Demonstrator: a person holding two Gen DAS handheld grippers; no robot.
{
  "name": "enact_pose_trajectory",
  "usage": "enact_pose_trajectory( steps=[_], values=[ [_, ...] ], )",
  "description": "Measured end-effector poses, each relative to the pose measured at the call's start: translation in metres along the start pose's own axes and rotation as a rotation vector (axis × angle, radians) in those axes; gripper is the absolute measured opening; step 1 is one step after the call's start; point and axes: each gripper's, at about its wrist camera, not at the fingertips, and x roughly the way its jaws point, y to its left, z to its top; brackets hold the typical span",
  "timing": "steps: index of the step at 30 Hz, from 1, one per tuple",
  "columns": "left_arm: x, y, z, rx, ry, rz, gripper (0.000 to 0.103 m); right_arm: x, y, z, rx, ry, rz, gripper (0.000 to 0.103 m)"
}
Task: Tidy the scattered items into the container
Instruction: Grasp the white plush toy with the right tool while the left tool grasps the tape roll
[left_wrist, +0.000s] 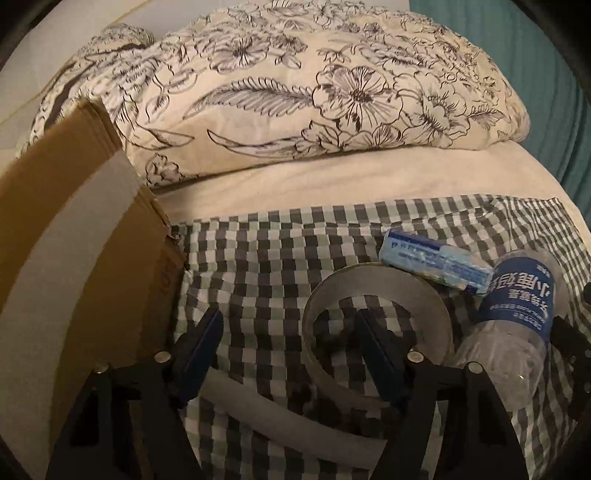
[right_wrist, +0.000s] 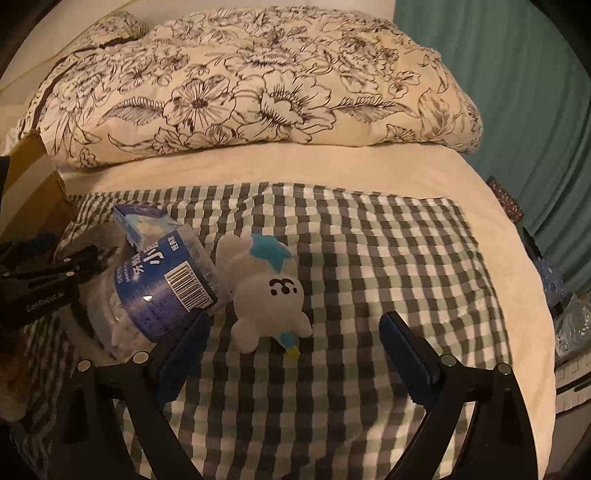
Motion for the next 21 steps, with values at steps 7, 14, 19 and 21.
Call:
enact_pose_trajectory(
  steps=[7,14,19,21],
  values=[
    [0.012,-0.005,0.003,-0.012,0.035,-0.072,0.037,0.018,0.006,0.002,-0.023,0.045,0.0,0.067],
    [-0.001,-0.011,0.003,0.03,0.018,-0.061,0.01,0.017,0.008,0.004,-0.024,0.071,0.004,0.038],
    [-0.016,-0.007,0.004,0.042,-0.01,-0.058,0.01,0.007,-0.002,0.006,0.034,0.073,0.008,0.038],
    [-0.025,-0.006,0.004,0.042,-0.022,-0.059,0.01,-0.001,-0.005,0.007,0.048,0.064,0.005,0.038]
  ],
)
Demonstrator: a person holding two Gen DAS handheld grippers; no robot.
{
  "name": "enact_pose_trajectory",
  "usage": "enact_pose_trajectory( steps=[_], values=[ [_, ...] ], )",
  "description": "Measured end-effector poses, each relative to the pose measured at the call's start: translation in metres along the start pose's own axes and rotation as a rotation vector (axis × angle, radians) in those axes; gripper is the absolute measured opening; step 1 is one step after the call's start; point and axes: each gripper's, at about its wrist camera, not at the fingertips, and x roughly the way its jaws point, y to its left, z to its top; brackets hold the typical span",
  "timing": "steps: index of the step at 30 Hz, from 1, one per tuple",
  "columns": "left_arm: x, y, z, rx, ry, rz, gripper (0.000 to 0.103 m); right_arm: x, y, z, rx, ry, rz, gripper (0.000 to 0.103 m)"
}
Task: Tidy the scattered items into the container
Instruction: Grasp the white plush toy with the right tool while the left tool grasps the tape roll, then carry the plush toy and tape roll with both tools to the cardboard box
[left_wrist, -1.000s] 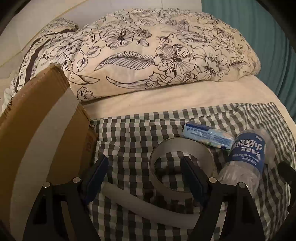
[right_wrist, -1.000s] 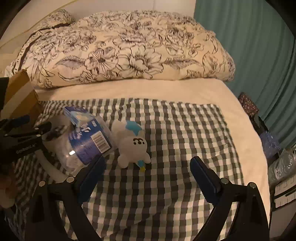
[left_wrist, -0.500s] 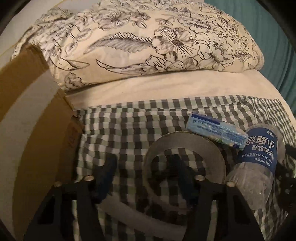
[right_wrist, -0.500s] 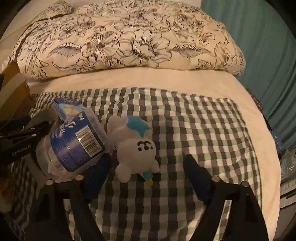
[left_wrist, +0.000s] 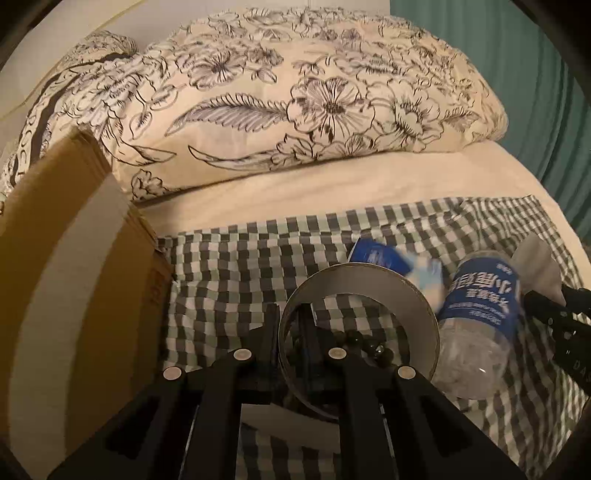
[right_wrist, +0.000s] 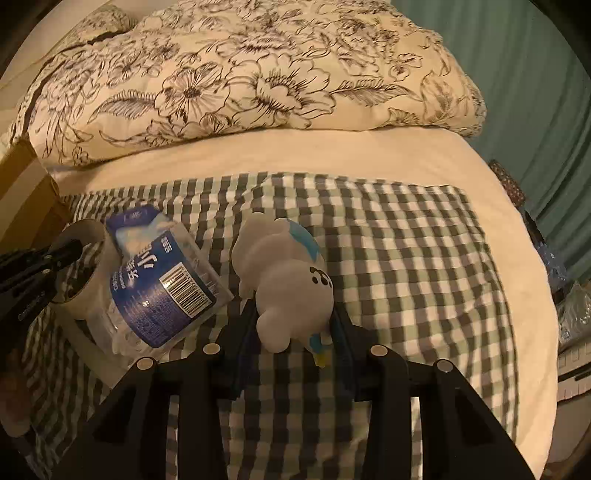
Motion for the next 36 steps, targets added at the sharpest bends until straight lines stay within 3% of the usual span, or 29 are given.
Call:
enact_pose_trajectory(
  steps=[24,36],
  values=[
    [-0.124,0.025,0.009,-0.021,-0.183,-0.022,0.01,-0.124,0.022,0.011,0.085,-0.211,0.059,0.038],
    [-0.192,0.049,0.003,-0.048,-0.281,-0.026,0.01,-0.198,0.052,-0.001,0.027,-0.325,0.061,0.038]
  ],
)
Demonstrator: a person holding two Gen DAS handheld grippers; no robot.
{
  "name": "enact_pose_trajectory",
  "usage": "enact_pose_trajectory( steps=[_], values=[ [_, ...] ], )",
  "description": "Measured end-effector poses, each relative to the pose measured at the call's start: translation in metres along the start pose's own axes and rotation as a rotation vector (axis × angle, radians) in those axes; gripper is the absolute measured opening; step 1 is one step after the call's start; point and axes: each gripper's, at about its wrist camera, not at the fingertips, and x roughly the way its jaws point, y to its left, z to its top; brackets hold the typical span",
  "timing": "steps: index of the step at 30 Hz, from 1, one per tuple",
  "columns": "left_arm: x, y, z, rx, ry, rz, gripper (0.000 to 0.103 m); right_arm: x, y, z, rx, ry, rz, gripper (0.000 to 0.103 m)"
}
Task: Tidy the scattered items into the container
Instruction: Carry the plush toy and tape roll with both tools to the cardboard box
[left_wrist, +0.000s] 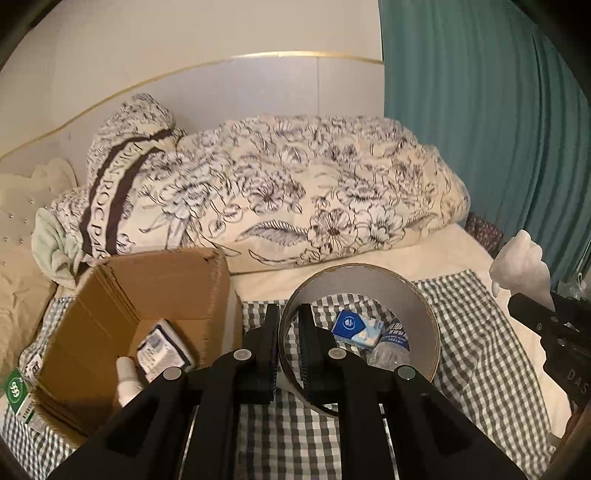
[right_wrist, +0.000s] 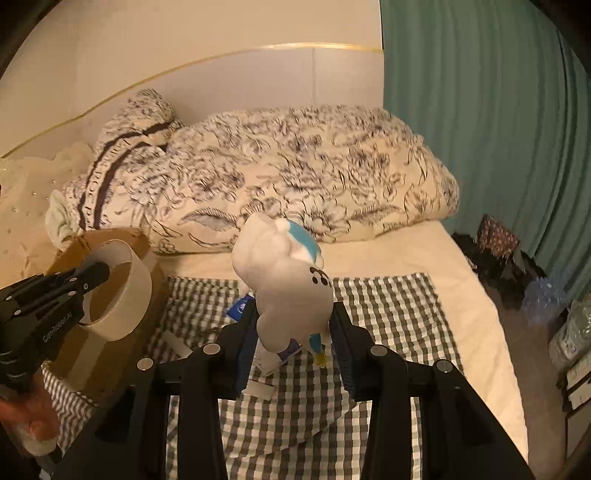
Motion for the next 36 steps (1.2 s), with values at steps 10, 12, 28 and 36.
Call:
enact_pose_trajectory(
  steps=[10,12,28,36],
  values=[
    [-0.057,0.023,0.004,-0.021,-0.076,0.007,0.01,-0.056,0.022,0.006,-0.007,-0.069,0.022,0.038],
    [-0.068,0.028,0.004,-0.023,-0.089,0.008,0.01,-0.066,0.026,0.008,0.004,-0.077,0.037,0.038],
    [-0.11,0.061,0.001,-0.038,-0.122,0.034,0.01,-0.102,0.061,0.023,-0.008,-0.135,0.117,0.038],
    [-0.115,0.094,0.0,-0.046,-0.126,0.079,0.01,-0.098,0.101,0.036,-0.047,-0.144,0.179,0.038]
  ],
)
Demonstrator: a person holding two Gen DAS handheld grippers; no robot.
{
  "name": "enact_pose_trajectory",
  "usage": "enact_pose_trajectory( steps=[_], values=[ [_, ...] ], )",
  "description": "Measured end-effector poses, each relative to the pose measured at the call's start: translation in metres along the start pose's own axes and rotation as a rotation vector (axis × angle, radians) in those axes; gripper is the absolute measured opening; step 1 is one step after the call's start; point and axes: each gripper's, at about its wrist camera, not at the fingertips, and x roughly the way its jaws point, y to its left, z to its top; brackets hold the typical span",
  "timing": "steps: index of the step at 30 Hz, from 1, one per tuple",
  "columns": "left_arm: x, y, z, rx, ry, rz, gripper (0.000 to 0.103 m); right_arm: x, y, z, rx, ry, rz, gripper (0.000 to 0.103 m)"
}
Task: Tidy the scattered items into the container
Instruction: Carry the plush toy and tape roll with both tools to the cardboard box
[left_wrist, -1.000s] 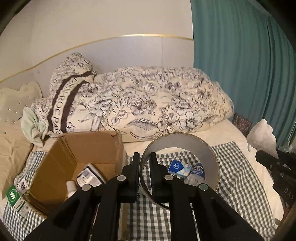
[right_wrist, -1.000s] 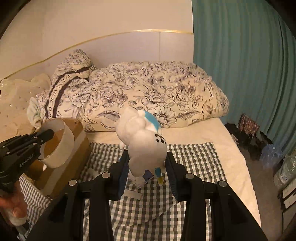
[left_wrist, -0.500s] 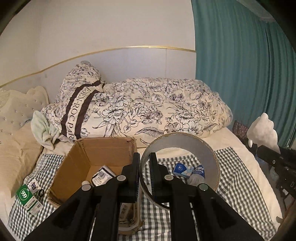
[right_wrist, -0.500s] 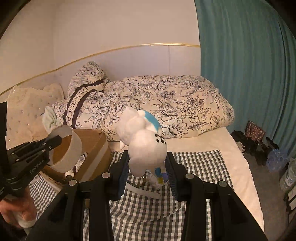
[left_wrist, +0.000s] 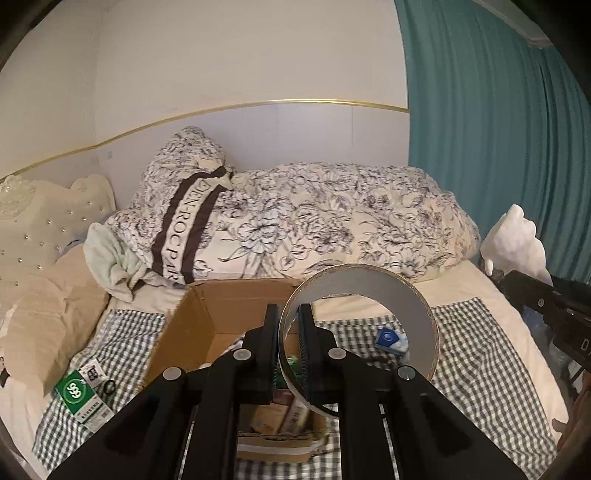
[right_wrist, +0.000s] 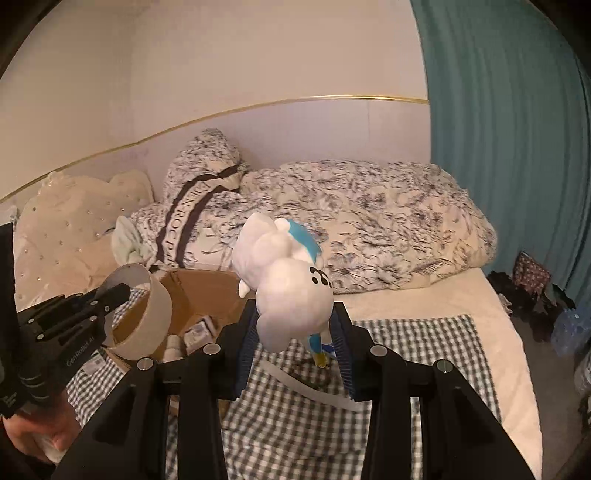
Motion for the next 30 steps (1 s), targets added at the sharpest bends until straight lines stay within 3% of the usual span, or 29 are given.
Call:
enact_pose_trajectory(
  steps=[16,30],
  values=[
    [0.026,0.068,-0.007,-0.049,0.051,0.072,0.01,0.049,0.06,0.003,-0.07,0.052,0.084,0.038],
    [0.043,0.1,-0.009,-0.057,0.059,0.104,0.01,0.083,0.09,-0.005,-0.089,0.084,0.13,0.038]
  ],
)
